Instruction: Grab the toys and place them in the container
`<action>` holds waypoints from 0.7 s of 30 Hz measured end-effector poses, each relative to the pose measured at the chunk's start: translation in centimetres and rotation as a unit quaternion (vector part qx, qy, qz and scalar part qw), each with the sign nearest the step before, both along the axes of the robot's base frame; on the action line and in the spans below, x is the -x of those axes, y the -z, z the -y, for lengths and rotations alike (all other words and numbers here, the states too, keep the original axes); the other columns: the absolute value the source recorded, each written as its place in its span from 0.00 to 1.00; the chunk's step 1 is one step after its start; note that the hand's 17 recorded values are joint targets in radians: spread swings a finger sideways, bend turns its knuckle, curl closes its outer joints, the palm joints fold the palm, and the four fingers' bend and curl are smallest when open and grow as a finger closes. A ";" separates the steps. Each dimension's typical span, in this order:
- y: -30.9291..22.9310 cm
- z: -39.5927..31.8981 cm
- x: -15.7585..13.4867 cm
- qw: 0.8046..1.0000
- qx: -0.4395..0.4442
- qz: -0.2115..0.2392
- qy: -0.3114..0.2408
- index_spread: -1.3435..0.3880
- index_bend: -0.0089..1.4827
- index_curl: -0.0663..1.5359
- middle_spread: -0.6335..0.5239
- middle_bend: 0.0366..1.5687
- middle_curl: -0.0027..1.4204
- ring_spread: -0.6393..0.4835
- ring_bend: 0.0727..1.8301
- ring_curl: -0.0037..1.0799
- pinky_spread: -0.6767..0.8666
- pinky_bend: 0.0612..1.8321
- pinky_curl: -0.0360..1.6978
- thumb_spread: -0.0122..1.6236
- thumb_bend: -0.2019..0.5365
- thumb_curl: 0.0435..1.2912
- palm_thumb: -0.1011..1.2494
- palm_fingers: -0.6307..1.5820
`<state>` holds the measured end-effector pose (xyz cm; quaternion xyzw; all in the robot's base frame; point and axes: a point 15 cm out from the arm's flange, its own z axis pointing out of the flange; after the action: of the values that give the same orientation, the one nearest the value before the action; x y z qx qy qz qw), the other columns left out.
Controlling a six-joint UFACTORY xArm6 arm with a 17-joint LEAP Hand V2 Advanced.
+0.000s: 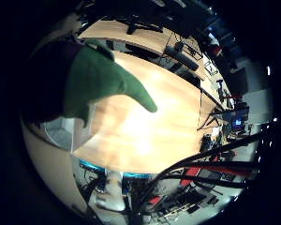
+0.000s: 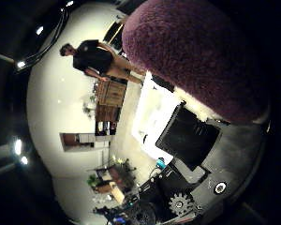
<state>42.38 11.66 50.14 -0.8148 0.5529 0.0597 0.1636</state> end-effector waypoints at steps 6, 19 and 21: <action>-0.1 -5.2 1.6 0.999 -0.001 -0.002 -0.039 0.62 0.74 0.41 0.39 0.78 0.39 0.38 0.72 0.47 0.21 0.64 0.35 0.80 0.26 0.25 0.68 0.87; 3.7 -14.6 2.5 0.995 0.021 -0.022 -0.095 0.62 0.74 0.41 0.39 0.79 0.39 0.38 0.72 0.47 0.22 0.64 0.35 0.80 0.26 0.25 0.68 0.87; 4.5 -15.4 2.0 0.994 0.031 -0.016 -0.099 0.62 0.74 0.41 0.39 0.79 0.39 0.38 0.72 0.47 0.22 0.64 0.35 0.80 0.26 0.25 0.68 0.87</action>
<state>40.38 27.02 45.66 -0.8692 0.4737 0.0719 0.1225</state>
